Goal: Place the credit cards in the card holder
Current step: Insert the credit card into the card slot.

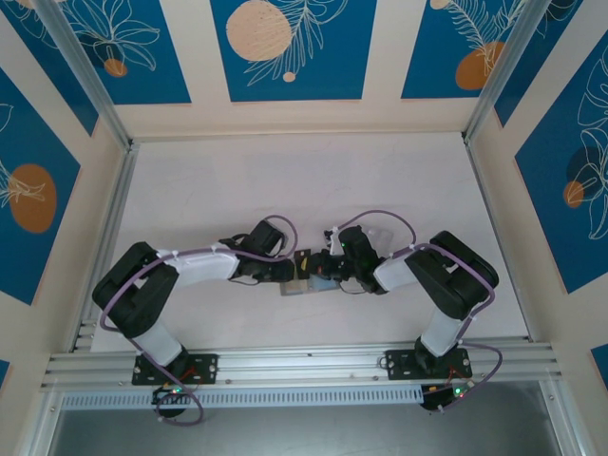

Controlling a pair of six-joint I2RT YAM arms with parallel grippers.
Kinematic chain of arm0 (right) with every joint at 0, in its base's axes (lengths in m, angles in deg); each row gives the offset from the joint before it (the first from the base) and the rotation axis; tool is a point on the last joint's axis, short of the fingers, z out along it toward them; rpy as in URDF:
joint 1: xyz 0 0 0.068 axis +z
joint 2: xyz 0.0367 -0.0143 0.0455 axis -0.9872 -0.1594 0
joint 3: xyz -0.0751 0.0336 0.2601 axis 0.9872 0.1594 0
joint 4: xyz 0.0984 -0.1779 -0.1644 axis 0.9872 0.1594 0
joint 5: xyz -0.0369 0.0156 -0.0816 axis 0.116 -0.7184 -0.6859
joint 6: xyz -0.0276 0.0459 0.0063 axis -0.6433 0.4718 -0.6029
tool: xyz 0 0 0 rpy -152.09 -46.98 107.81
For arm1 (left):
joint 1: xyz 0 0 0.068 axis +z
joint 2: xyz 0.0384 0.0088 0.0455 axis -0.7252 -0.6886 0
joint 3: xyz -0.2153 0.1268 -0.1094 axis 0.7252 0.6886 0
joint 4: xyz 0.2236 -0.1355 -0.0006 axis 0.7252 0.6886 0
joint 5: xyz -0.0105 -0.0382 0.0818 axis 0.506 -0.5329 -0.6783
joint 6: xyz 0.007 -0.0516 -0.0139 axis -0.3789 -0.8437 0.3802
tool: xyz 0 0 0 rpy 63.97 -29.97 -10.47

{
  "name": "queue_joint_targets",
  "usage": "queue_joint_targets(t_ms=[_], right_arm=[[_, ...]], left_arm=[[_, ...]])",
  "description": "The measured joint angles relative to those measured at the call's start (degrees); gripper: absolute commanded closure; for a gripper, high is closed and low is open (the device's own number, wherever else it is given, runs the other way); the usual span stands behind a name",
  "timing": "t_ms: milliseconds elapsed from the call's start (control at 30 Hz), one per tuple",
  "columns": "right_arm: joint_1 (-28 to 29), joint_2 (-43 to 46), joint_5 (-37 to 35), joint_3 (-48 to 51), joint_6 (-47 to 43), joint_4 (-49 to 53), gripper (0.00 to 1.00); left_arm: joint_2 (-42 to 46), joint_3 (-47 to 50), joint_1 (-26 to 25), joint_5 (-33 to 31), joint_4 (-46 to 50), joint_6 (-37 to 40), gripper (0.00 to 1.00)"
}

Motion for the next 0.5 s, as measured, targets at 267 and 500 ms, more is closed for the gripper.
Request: queue_joint_targets(t_ms=[267, 500], right_arm=[[-0.02, 0.37, 0.81, 0.0, -0.11, 1.6, 1.0], [-0.17, 0.66, 2.08, -0.31, -1.36, 3.54, 1.0]], left_arm=[[3.3, 2.8, 0.37, 0.07, 0.68, -1.31, 0.62], [6.16, 5.31, 2.16, 2.23, 0.85, -2.12, 0.51]])
